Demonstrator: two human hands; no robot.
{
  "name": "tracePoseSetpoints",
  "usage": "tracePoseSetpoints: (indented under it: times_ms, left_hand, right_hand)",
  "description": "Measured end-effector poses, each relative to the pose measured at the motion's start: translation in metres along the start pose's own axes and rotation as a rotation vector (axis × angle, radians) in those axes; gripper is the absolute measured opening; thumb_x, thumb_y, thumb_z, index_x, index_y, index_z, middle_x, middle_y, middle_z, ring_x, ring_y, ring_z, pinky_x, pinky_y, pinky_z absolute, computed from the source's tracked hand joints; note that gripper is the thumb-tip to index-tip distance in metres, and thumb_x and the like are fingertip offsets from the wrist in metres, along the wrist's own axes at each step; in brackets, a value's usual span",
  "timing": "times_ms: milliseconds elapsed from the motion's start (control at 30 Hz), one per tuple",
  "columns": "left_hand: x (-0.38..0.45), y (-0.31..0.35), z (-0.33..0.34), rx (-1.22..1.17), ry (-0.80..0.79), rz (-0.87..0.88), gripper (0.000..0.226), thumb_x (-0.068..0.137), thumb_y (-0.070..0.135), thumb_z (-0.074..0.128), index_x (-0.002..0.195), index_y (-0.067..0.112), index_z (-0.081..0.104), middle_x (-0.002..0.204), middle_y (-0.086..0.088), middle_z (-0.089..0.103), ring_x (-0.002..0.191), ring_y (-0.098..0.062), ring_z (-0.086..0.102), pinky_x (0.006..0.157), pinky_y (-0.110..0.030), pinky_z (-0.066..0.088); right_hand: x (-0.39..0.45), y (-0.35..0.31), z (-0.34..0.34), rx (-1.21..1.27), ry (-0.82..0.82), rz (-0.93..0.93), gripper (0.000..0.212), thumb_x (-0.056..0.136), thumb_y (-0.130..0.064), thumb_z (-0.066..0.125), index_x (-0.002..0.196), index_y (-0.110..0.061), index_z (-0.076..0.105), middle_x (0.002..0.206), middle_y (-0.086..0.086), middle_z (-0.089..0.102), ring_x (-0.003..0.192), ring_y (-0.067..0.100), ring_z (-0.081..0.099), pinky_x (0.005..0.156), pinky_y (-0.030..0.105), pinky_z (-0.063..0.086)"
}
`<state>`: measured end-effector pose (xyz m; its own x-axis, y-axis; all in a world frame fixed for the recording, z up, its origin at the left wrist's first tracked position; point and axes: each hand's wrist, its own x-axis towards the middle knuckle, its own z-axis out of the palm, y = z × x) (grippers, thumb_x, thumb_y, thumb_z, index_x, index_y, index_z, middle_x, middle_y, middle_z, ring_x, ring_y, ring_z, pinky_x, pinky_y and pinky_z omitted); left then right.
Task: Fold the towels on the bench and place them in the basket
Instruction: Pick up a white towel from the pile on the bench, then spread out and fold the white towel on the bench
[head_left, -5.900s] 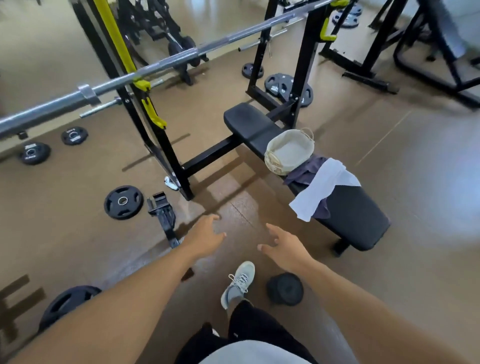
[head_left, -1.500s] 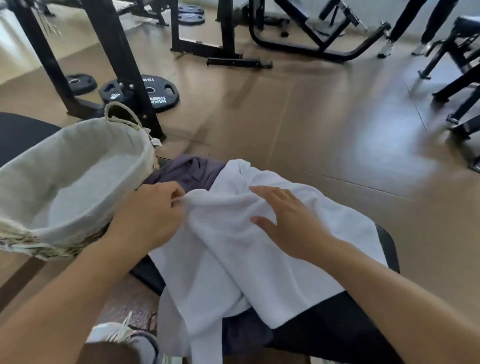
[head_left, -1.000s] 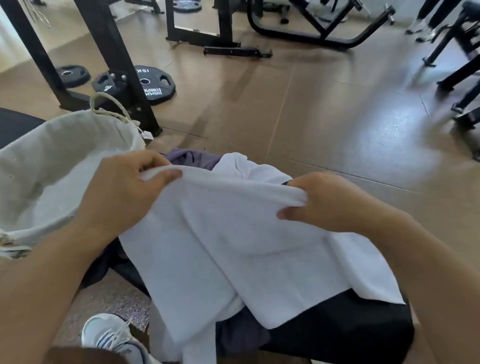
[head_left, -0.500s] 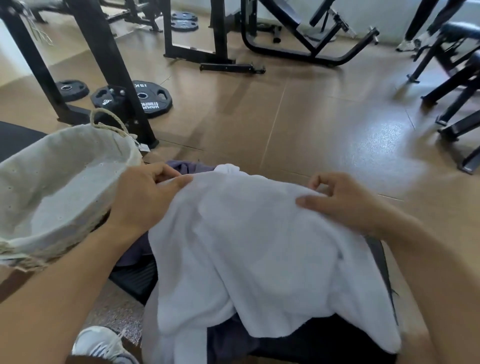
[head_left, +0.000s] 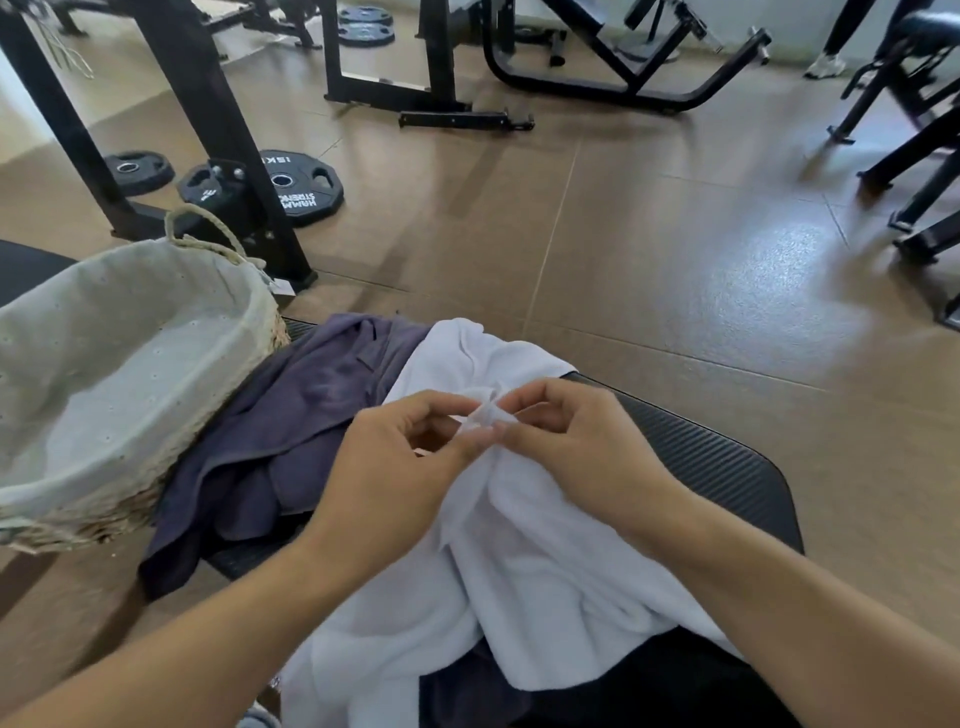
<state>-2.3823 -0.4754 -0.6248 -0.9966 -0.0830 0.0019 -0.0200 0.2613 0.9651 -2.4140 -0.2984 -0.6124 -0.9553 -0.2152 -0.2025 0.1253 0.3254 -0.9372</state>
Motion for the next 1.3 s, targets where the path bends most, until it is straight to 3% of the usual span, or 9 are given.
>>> tracePoseSetpoints:
  times_ms: [200,300,400,500,633,700,933,1100,1300]
  left_hand:
    - [-0.002,-0.003,0.001,-0.130,0.037,-0.096,0.030,0.074,0.029,0.084,0.103,0.025,0.075,0.085,0.002,0.078,0.084,-0.017,0.075,0.083,-0.035,0.060]
    - [0.003,-0.006,-0.003,-0.075,0.072,-0.074,0.022,0.079,0.023,0.084,0.100,0.022,0.076,0.084,0.003,0.078,0.081,-0.014,0.074,0.078,-0.029,0.061]
    - [0.007,-0.005,-0.005,-0.001,0.107,-0.006,0.016,0.081,0.014,0.082,0.095,0.022,0.077,0.082,0.008,0.077,0.077,-0.008,0.073,0.069,-0.019,0.057]
    - [0.013,-0.004,-0.013,0.096,0.168,0.066,0.018,0.082,0.014,0.082,0.095,0.024,0.077,0.082,0.013,0.076,0.075,-0.006,0.072,0.065,-0.014,0.054]
    - [0.026,-0.003,-0.028,0.078,0.265,0.079,0.019,0.082,0.022,0.083,0.097,0.028,0.074,0.083,0.013,0.075,0.077,-0.003,0.071,0.066,-0.013,0.054]
    - [0.028,-0.003,-0.031,0.060,0.298,0.067,0.020,0.082,0.021,0.082,0.099,0.025,0.073,0.086,0.011,0.074,0.078,-0.001,0.070,0.069,-0.014,0.056]
    - [0.013,-0.001,-0.016,-0.144,0.245,-0.104,0.018,0.083,0.021,0.080,0.099,0.027,0.075,0.088,0.003,0.079,0.086,-0.016,0.074,0.082,-0.041,0.059]
    - [-0.010,0.005,0.001,-0.158,0.120,-0.147,0.011,0.082,0.028,0.079,0.084,0.017,0.076,0.072,-0.004,0.077,0.068,-0.018,0.072,0.069,-0.036,0.059]
    - [-0.011,0.004,-0.002,-0.178,0.058,-0.166,0.013,0.083,0.027,0.078,0.088,0.016,0.077,0.081,-0.002,0.078,0.078,-0.020,0.075,0.080,-0.038,0.061]
  right_hand:
    - [-0.005,0.002,0.004,0.105,-0.185,0.025,0.031,0.093,-0.011,0.072,0.120,-0.026,0.074,0.107,-0.009,0.078,0.106,0.013,0.071,0.088,0.022,0.053]
    - [-0.006,-0.002,0.000,0.073,-0.261,0.013,0.041,0.092,-0.003,0.068,0.122,-0.031,0.073,0.100,-0.011,0.078,0.096,0.006,0.070,0.082,0.016,0.051]
    - [-0.002,-0.004,-0.008,-0.032,-0.234,0.001,0.037,0.091,-0.010,0.073,0.115,-0.038,0.075,0.107,-0.004,0.077,0.092,0.022,0.069,0.088,0.036,0.057]
    - [0.001,-0.009,-0.027,-0.106,-0.289,0.087,0.027,0.086,-0.019,0.080,0.110,-0.029,0.075,0.100,0.001,0.076,0.080,0.017,0.067,0.063,0.023,0.053]
    - [-0.002,-0.015,-0.066,-0.198,-0.545,0.219,0.030,0.081,-0.027,0.085,0.104,-0.011,0.074,0.107,0.013,0.076,0.095,0.032,0.073,0.087,0.052,0.057]
    - [-0.005,-0.018,-0.071,-0.121,-0.666,0.210,0.031,0.081,-0.024,0.081,0.108,-0.011,0.074,0.109,0.013,0.076,0.096,0.026,0.073,0.081,0.046,0.060]
    - [-0.002,-0.007,-0.024,0.335,0.140,0.072,0.014,0.091,-0.014,0.072,0.105,-0.015,0.074,0.105,0.014,0.076,0.095,0.033,0.074,0.077,0.050,0.061]
    - [-0.016,-0.006,0.000,0.102,-0.238,0.048,0.047,0.089,-0.013,0.074,0.132,-0.032,0.064,0.104,-0.001,0.072,0.081,0.019,0.072,0.061,0.029,0.054]
    - [-0.013,0.001,-0.001,-0.093,-0.096,-0.114,0.081,0.085,-0.011,0.079,0.149,-0.043,0.039,0.104,-0.010,0.069,0.089,0.012,0.072,0.080,0.031,0.058]
